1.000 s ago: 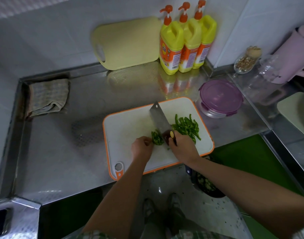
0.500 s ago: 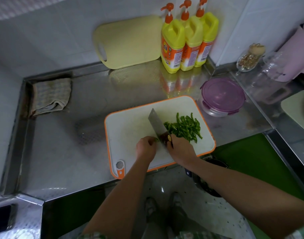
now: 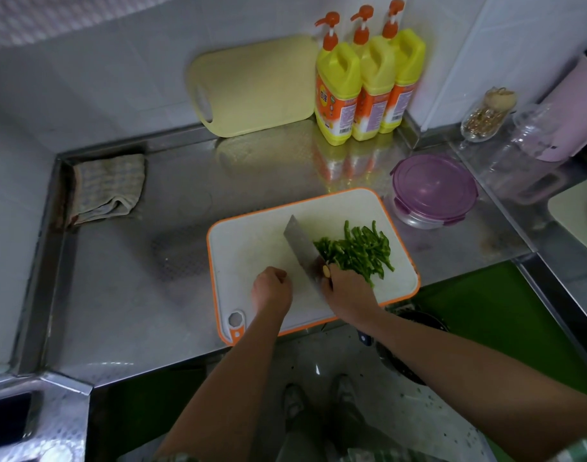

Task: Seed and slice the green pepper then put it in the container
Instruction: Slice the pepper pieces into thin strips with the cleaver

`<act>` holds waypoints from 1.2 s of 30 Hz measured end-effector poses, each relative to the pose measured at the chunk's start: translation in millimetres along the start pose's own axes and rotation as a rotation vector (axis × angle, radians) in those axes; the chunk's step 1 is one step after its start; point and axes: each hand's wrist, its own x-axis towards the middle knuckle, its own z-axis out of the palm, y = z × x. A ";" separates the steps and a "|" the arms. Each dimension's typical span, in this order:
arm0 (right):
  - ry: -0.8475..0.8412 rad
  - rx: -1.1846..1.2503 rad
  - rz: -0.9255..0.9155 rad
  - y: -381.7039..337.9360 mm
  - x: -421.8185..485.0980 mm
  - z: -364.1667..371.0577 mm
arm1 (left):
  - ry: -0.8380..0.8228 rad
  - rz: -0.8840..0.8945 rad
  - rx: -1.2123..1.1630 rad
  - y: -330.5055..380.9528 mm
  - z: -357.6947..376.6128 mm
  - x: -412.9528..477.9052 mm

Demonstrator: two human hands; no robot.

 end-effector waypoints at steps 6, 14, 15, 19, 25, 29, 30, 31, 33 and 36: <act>0.109 -0.017 -0.016 -4.2 -0.9 -7.3 | -0.021 -0.016 -0.078 5.8 -1.8 -5.6; 0.115 -0.144 -0.221 -25.2 -18.2 -17.6 | -0.183 0.023 -0.446 40.5 -5.9 -21.0; 0.105 -0.104 -0.270 -24.9 -19.3 -17.0 | -0.143 0.002 -0.398 39.7 -4.8 -18.8; 0.160 0.043 -0.444 -15.4 -16.5 -22.0 | -0.105 -0.129 -0.567 36.9 -11.7 -18.9; -0.018 0.163 -0.414 -1.3 -6.0 -15.6 | -0.176 -0.251 -0.785 43.3 -15.6 -26.1; -0.054 0.112 -0.283 -2.1 -6.6 -13.2 | -0.132 -0.252 -0.795 43.7 -13.0 -28.7; -0.041 0.072 -0.245 0.8 -5.5 -14.9 | -0.130 -0.252 -0.796 43.8 -14.4 -29.8; -0.027 0.037 -0.213 3.3 -4.1 -17.5 | -0.125 -0.254 -0.795 42.5 -15.1 -29.8; -0.017 -0.002 -0.211 4.5 -0.8 -21.0 | -0.116 -0.267 -0.791 40.3 -17.6 -30.2; -0.082 0.002 -0.374 -4.8 1.4 -21.6 | -0.115 -0.276 -0.809 39.3 -19.0 -29.6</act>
